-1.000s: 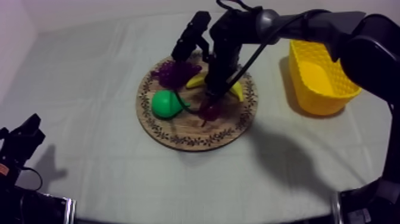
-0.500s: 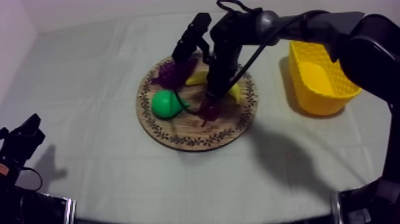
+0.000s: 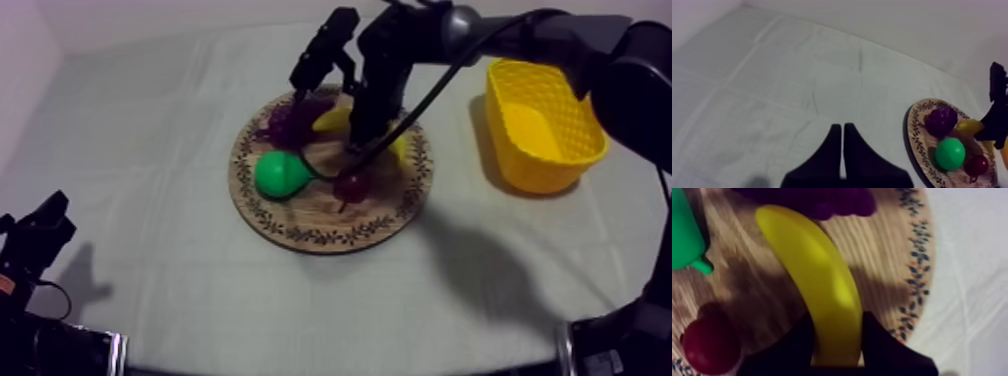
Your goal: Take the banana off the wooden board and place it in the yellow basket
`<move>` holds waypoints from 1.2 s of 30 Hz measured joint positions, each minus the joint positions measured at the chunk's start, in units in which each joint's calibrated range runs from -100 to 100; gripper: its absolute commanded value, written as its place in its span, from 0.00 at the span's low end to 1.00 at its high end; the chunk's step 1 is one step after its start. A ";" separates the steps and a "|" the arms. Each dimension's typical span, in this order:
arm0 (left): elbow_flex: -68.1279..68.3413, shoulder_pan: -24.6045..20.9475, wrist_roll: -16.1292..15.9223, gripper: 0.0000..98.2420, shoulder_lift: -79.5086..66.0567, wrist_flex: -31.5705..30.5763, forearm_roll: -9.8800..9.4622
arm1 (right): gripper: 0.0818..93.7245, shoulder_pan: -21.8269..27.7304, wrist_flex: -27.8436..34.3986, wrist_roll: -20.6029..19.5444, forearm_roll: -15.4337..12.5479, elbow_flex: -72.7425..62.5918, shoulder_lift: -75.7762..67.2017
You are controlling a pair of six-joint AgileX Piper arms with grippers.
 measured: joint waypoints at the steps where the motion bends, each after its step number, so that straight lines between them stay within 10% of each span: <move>1: 0.00 0.00 0.00 0.00 0.00 0.00 0.00 | 0.21 0.19 0.20 0.20 0.00 0.01 -0.86; 23: 0.00 0.00 0.00 0.00 0.00 0.00 0.00 | 0.21 10.27 2.61 7.77 -8.00 5.97 -32.01; 30: 0.00 0.00 0.00 0.00 0.00 0.00 0.00 | 0.21 18.11 -1.37 10.08 -12.67 11.80 -43.08; 36: 0.00 0.00 0.00 0.00 0.00 0.00 0.00 | 0.21 23.54 -8.88 6.82 -11.43 19.95 -50.40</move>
